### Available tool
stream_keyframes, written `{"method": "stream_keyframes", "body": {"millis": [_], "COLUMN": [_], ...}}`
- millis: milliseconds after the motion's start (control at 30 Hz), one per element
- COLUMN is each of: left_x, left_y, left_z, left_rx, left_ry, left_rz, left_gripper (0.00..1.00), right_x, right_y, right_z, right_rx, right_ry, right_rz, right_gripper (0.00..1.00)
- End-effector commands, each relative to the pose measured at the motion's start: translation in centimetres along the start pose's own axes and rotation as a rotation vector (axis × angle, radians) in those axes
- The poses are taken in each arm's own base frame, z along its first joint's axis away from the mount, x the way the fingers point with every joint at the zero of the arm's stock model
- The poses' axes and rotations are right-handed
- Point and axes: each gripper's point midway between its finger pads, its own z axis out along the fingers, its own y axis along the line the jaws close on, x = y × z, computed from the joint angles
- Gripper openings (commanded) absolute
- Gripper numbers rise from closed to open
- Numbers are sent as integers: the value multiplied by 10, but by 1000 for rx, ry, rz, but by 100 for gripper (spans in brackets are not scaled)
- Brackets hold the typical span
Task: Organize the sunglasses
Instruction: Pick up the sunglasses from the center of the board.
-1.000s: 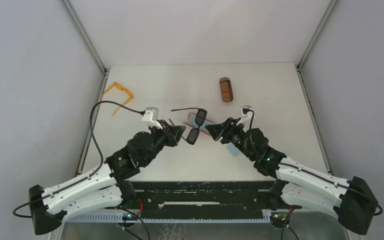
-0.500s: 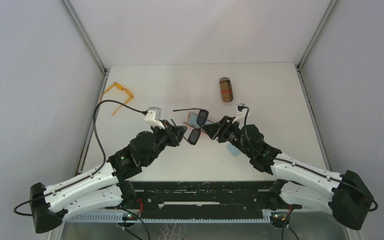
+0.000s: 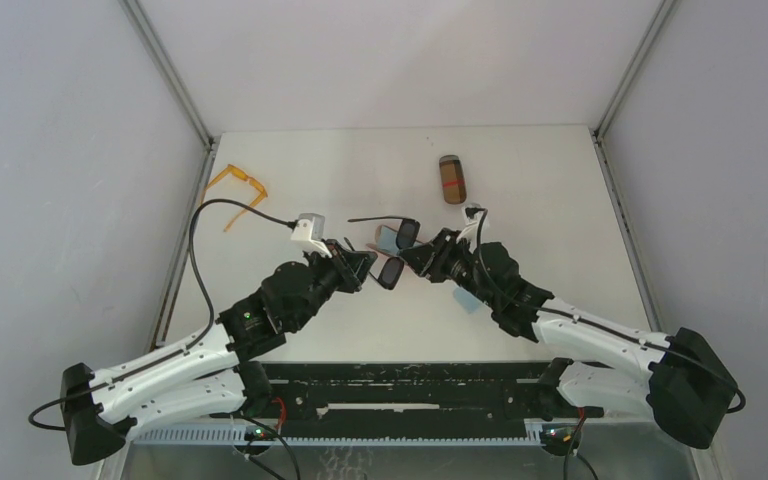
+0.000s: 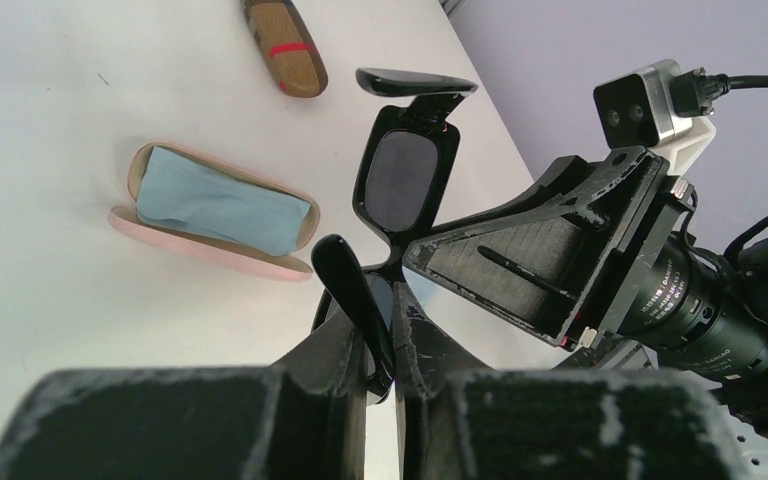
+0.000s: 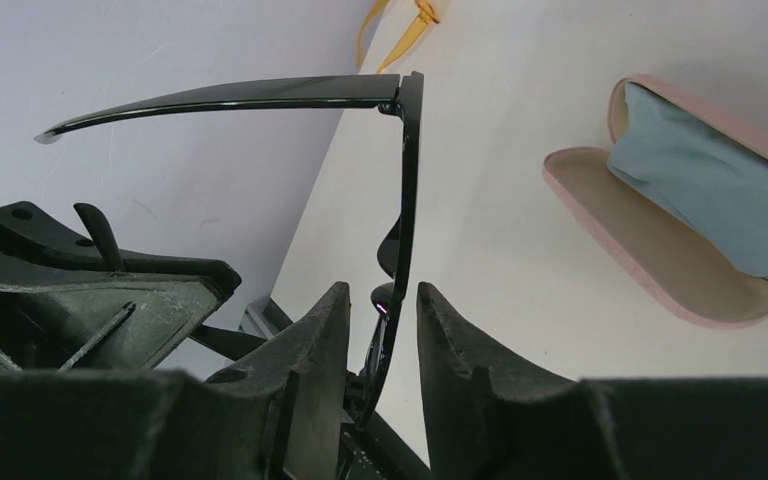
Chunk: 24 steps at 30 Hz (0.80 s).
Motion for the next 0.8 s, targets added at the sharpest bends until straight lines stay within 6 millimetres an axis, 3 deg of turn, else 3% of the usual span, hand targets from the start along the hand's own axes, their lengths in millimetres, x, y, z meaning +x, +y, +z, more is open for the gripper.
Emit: {"method": "stream_keyframes", "body": {"millis": [0,467,767], "left_x": [-33,-34,-35], "left_y": [-32,-33,-33], "left_z": [-3,-4,-3], "left_rx": [83,84,86], "left_ry": [-72,-75,-76], "left_rz": [-51,-53,-50], "left_gripper": [0,0,0], "right_x": [-21,-17,-16], "right_y": [29,28,23], "right_z": [4,6,8], "right_rx": [-80,-70,-53], "right_ry": [-52,-38,-35], "right_rz": [14,12,11], "right_gripper": [30,19,19]}}
